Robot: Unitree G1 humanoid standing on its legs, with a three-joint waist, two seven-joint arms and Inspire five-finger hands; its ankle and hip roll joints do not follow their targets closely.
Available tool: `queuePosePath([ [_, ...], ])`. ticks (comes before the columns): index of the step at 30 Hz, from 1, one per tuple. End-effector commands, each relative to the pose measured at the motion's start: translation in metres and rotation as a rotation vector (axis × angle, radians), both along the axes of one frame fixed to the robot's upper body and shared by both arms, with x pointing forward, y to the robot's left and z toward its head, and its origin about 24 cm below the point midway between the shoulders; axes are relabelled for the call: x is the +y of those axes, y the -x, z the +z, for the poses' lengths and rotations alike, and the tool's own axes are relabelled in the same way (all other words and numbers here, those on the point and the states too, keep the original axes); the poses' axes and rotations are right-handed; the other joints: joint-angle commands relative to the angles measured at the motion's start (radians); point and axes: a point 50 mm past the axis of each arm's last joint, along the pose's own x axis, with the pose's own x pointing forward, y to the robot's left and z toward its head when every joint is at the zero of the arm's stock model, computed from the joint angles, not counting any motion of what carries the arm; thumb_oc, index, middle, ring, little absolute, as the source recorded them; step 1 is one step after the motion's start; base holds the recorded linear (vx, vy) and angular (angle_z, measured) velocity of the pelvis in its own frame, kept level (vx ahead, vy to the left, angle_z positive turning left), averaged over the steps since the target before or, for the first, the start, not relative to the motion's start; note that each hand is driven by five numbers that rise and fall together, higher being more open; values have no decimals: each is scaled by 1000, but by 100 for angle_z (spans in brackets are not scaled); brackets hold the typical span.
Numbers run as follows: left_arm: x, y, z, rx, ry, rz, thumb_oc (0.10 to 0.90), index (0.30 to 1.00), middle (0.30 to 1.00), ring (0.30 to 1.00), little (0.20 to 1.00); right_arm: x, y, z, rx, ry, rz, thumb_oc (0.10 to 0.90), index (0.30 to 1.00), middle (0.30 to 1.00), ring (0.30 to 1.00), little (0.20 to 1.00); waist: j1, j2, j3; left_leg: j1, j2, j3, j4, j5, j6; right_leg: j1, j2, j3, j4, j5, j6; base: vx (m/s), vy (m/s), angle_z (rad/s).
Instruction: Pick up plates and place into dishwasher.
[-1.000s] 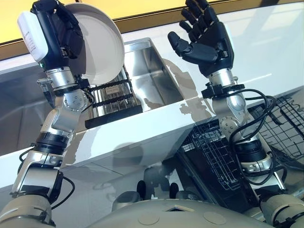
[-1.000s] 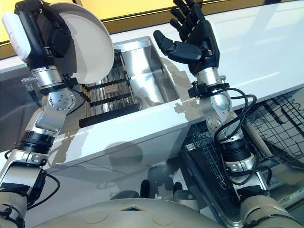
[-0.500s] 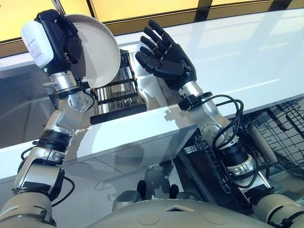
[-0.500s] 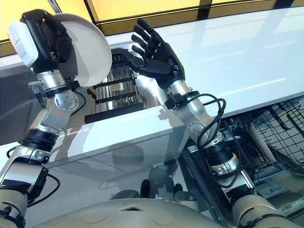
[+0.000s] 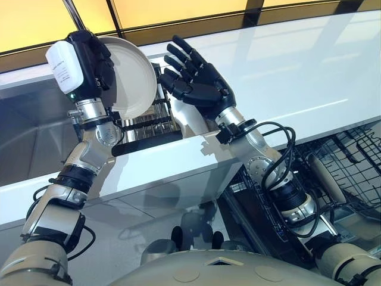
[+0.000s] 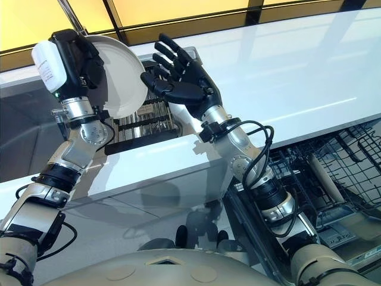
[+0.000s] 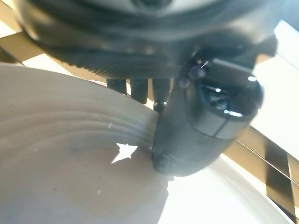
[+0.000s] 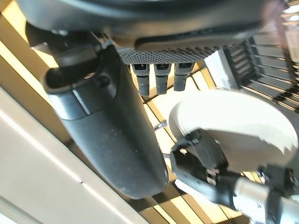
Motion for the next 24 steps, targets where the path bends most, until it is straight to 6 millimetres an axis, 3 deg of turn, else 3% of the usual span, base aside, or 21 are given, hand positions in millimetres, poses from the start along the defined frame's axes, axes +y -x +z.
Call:
queuePosePath([
  [1,-8,-19,52,-213,-24,-10,100,300,300,300,200,24,3,39,-136,-129,117,800,900,900,900,900,5,36,-118,40,3,97,15,-138,-20,-17,76,-13,114,-177,-14,0,0,0],
  [9,-13,-17,46,-200,-29,-37,100,300,300,300,200,33,5,19,-65,-77,149,800,900,900,900,900,6,40,-114,40,6,97,20,-136,-23,-14,79,-11,118,-181,-18,0,0,0],
  [17,-17,-18,42,-200,-6,-58,100,300,300,300,200,34,1,16,-57,-57,95,800,900,900,900,900,4,41,-111,44,4,95,23,-138,-24,-10,78,-14,120,-181,-19,0,0,0],
  [20,-20,-18,42,-201,-10,-81,100,300,300,300,200,27,-2,22,-132,-58,23,800,900,900,900,900,5,43,-112,45,4,93,22,-138,-24,-9,76,-14,119,-180,-19,0,0,0],
  [24,-23,-16,38,-180,-21,-74,100,300,300,300,200,20,3,45,-300,-104,6,800,900,900,900,900,6,46,-110,45,3,88,19,-140,-21,-9,76,-10,118,-181,-18,0,0,0],
])
